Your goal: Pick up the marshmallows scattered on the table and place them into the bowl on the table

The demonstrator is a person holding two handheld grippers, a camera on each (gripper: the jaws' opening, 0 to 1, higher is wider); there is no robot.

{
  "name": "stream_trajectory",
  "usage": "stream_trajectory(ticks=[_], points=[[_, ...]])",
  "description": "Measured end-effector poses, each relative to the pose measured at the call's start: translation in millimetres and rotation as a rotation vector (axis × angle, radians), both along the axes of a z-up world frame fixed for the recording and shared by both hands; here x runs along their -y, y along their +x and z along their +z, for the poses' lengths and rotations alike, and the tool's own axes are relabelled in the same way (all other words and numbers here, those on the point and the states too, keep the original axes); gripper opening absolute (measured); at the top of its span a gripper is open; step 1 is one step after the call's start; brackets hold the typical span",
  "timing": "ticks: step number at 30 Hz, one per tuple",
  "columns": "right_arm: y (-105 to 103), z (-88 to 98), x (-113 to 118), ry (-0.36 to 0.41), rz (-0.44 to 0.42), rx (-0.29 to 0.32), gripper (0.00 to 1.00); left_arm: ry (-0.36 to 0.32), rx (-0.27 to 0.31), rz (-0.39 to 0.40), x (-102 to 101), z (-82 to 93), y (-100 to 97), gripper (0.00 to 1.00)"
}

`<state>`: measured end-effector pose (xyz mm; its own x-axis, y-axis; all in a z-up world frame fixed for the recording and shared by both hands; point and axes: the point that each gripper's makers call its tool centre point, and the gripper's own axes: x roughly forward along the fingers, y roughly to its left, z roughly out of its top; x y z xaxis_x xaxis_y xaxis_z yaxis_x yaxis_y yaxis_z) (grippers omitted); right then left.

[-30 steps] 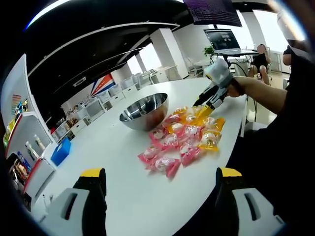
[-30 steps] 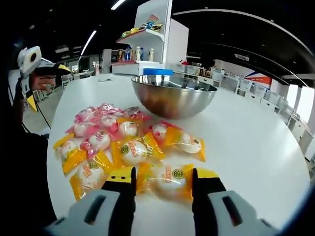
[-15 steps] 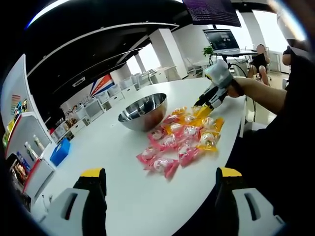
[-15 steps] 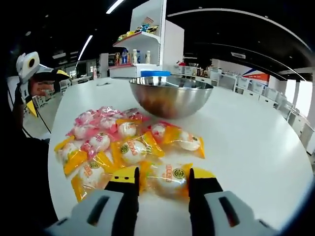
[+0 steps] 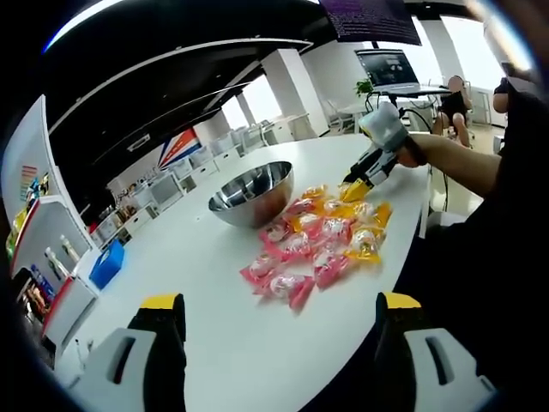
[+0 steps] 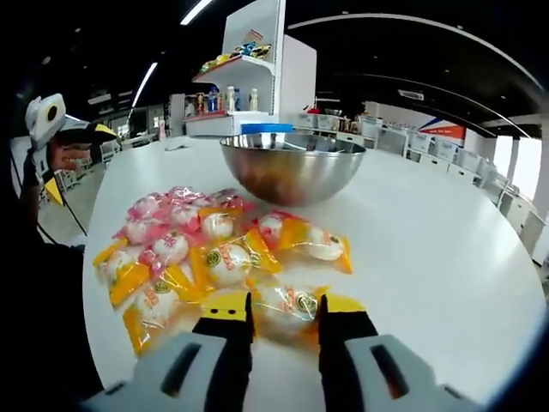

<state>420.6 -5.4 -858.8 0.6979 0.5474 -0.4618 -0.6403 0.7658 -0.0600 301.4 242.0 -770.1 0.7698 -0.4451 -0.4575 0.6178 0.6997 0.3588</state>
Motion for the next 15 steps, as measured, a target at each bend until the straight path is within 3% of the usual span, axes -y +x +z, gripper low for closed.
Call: stream_trajectory(ticks=[10,15], points=[[-0.3,0.1,-0.2,-0.021,0.010,-0.015,0.20,0.002,0.010,0.003,-1.2,3.8,1.1,0.89],[-1.7,0.4,-1.8,-0.041,0.032,0.008,0.21,0.004,0.007,0.002,-1.0,2.7,0.3,0.89]])
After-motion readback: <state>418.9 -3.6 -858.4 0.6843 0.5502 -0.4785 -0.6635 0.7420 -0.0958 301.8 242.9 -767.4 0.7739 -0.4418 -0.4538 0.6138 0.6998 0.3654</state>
